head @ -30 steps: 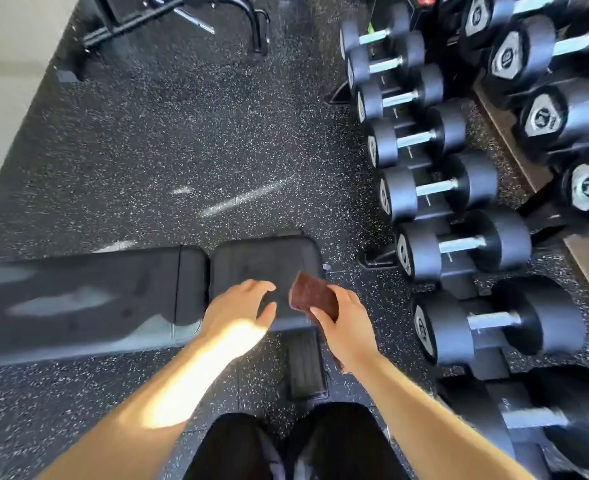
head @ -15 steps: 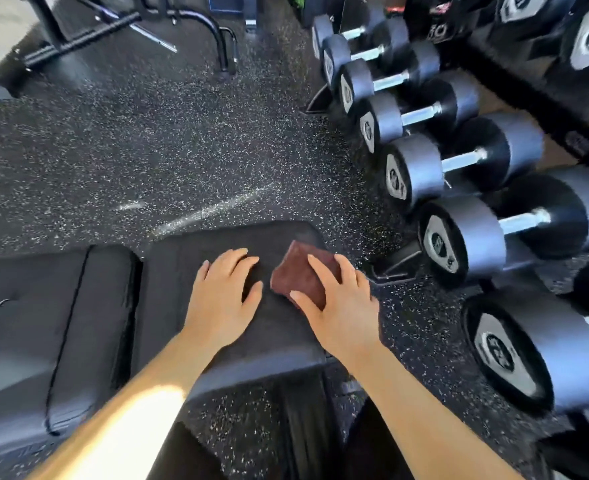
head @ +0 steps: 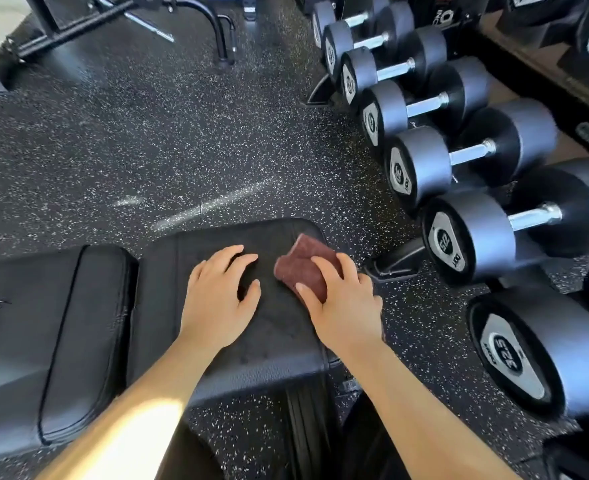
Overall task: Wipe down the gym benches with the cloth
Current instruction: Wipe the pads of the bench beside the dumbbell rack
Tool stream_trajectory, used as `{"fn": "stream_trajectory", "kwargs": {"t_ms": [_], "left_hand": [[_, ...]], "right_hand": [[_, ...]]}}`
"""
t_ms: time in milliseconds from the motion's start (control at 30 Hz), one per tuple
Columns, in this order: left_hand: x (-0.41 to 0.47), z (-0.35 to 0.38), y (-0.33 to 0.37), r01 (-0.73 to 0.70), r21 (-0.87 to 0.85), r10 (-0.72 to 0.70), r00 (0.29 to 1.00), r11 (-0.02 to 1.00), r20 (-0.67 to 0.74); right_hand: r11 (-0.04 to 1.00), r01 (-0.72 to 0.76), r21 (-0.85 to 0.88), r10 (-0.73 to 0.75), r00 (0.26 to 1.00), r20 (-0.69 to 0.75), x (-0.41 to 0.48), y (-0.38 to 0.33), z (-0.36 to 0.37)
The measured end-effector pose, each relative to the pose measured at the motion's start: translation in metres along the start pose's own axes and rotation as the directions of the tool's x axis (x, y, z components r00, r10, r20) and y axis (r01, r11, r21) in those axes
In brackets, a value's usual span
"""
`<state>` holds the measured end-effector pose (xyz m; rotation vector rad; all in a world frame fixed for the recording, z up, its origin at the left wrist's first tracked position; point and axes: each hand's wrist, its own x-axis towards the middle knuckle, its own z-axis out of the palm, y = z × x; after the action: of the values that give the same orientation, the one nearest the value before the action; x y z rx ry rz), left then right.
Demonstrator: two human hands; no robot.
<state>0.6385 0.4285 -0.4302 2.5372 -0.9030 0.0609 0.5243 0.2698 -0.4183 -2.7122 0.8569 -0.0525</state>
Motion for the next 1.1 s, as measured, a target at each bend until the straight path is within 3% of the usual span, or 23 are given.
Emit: {"fn": "stream_trajectory", "kwargs": {"t_ms": [133,400,633,800,967,1100], "left_hand": [[-0.002,-0.001,0.001,0.010,-0.010,-0.010,1.000,1.000,-0.002],[-0.016,-0.009,-0.009,-0.042,-0.034,0.044,0.995,0.999,0.086],[-0.018,-0.009,-0.007,-0.012,0.048,0.009,0.998,0.999,0.061],[-0.020,-0.009,-0.010,-0.010,0.015,0.009,0.999,1.000,0.043],[-0.018,-0.008,-0.011,-0.010,0.018,0.010,0.999,1.000,0.034],[-0.019,-0.012,-0.006,0.016,0.005,-0.016,0.998,1.000,0.061]], "right_hand": [[0.999,0.000,0.046,-0.001,1.000,0.022,0.019,-0.007,-0.009],[0.989,0.038,-0.143,-0.055,0.992,-0.110,-0.017,-0.008,0.001],[0.992,0.040,-0.118,-0.043,0.999,-0.022,0.031,-0.022,-0.008],[0.988,0.089,-0.130,-0.089,0.996,0.000,-0.002,-0.005,-0.005],[0.992,0.003,-0.129,-0.009,0.999,-0.047,0.001,-0.012,-0.003],[0.996,0.003,-0.088,0.000,1.000,0.029,0.033,-0.029,-0.014]]}}
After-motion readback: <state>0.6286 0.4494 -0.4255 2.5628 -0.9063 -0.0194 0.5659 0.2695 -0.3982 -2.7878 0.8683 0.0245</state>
